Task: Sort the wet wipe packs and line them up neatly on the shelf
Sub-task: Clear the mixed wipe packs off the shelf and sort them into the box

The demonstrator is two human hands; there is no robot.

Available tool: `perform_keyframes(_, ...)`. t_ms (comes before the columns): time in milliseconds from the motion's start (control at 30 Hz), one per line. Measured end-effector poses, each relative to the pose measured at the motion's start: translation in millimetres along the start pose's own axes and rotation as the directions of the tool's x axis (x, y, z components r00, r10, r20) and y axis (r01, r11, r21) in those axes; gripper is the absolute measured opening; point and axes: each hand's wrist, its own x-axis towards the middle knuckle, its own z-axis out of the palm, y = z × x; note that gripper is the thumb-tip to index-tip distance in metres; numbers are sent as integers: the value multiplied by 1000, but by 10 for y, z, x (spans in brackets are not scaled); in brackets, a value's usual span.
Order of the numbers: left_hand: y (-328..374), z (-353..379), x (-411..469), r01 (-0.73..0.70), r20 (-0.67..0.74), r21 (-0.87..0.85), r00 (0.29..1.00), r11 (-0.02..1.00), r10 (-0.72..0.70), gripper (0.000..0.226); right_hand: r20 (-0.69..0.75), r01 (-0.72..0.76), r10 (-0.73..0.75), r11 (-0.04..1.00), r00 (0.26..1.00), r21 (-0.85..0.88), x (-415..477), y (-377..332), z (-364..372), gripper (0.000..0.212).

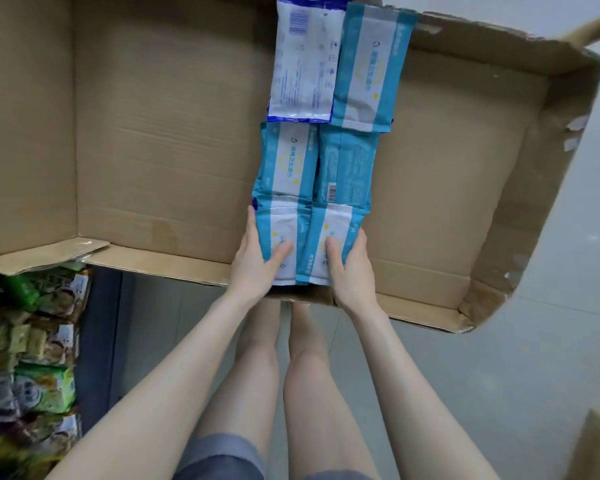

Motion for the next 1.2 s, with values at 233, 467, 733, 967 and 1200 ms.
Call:
perform_keyframes(233, 193, -286, -193, -39, 30, 207, 999, 978, 33, 50, 13, 8, -4, 941, 1000, -338, -143, -213, -245, 41)
perform_keyframes(467, 715, -807, -1035, -248, -116, 264, 951, 932, 286, 27, 57, 352, -368, 818, 928, -456, -931, -868, -663, 39)
perform_keyframes(733, 953, -1465, -2636, -402, -361, 235, 809, 885, 463, 28, 74, 655, -696, 627, 714, -422, -2200, -1653, -840, 32)
perform_keyframes(967, 190, -1824, -3559, -310, -482, 172, 801, 935, 355, 30, 272, 805, -785, 429, 557, -409, -2935, -1879, -367, 29)
perform_keyframes(1200, -701, -2460, -4136, -230, -615, 82, 754, 970, 231, 29, 419, 880, -791, 301, 445, -367, -3516, -2156, 688, 27)
